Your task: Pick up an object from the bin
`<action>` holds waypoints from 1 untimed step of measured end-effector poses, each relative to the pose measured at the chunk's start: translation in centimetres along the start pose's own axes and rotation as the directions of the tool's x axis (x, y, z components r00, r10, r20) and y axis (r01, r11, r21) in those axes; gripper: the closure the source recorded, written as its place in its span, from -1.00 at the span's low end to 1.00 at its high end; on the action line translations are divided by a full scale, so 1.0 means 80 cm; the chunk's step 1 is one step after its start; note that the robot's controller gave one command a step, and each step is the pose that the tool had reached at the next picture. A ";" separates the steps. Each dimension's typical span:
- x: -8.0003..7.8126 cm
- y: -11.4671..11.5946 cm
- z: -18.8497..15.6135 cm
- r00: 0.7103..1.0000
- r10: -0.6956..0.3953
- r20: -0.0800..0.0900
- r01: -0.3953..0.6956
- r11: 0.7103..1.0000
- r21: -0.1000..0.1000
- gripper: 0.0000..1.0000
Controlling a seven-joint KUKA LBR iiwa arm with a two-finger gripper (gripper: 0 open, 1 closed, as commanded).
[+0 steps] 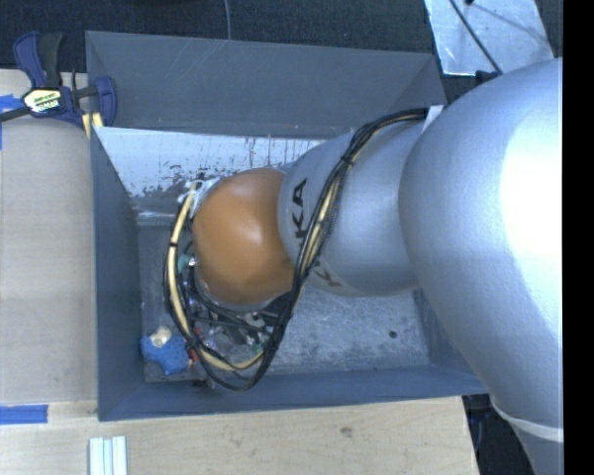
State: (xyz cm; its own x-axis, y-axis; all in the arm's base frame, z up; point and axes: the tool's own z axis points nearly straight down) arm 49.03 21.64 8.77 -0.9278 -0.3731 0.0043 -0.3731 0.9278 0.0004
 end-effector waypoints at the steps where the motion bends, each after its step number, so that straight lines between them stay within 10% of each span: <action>1: -0.002 -0.001 -0.003 1.000 0.002 0.005 -0.002 1.000 0.000 1.00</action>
Offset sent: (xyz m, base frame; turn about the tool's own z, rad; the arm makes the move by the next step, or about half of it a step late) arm 0.0000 0.0000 0.0000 0.0000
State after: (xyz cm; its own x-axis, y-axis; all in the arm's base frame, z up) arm 49.20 21.66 9.05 -0.9286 -0.3712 -0.0004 -0.3712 0.9286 0.0004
